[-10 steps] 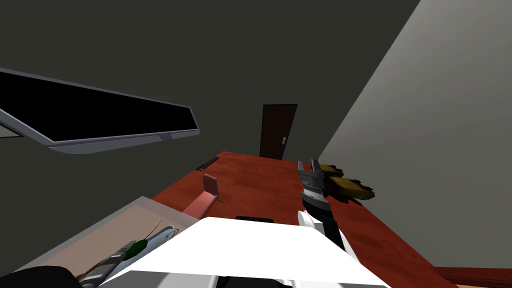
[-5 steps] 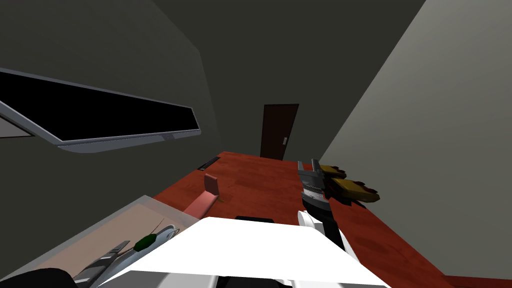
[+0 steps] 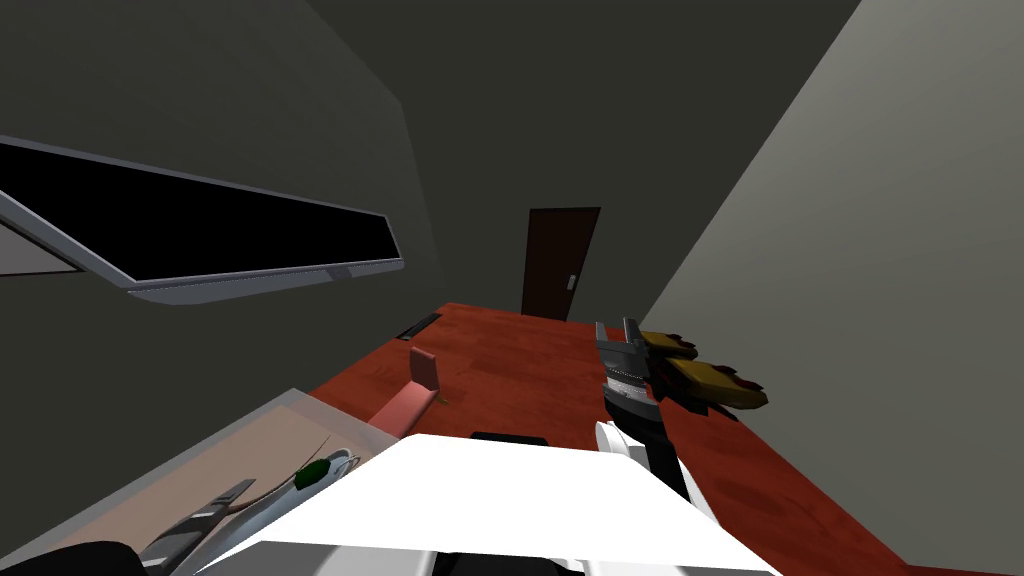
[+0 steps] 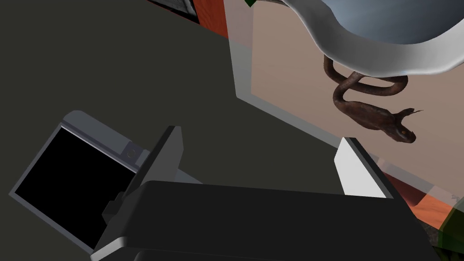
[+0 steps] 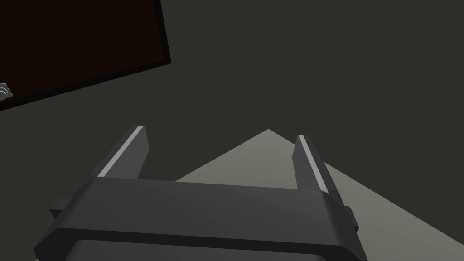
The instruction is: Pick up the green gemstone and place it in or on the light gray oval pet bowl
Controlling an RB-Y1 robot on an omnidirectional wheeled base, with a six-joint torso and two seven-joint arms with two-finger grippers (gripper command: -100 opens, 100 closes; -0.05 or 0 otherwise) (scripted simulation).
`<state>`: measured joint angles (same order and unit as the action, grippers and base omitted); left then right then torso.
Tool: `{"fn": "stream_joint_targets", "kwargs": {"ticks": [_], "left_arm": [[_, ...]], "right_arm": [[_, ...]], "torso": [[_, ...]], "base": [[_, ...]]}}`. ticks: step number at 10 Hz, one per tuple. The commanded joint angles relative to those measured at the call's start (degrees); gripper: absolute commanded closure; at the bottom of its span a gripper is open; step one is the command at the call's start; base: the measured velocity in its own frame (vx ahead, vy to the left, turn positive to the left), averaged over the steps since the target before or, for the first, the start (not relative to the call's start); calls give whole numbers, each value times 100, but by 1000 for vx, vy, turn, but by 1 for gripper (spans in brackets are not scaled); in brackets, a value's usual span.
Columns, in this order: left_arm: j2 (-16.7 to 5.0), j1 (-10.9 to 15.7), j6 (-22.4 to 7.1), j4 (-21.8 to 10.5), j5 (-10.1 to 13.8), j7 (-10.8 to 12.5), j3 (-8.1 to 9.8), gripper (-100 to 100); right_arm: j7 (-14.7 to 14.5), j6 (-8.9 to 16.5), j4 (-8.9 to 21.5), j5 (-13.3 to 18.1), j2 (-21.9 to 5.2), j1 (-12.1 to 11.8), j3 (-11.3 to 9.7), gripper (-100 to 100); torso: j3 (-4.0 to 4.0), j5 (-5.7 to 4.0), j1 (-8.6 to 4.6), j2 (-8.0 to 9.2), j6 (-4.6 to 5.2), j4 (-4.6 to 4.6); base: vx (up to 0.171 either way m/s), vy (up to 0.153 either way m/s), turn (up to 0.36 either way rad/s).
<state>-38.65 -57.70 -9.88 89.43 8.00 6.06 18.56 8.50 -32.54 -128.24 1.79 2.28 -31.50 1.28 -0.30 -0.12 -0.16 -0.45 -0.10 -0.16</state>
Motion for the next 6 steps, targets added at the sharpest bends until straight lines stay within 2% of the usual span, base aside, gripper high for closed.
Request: {"fn": "stream_joint_targets", "kwargs": {"ticks": [1,6], "left_arm": [[0,0,0,0,0,0,0,0],[0,1,1,-1,0,-1,0,0]], "right_arm": [[0,0,0,0,0,0,0,0],[0,0,0,0,0,0,0,0]], "torso": [[0,0,0,0,0,0],[1,0,0,2,0,1]], "base": [[0,0,0],[0,0,0]]}}
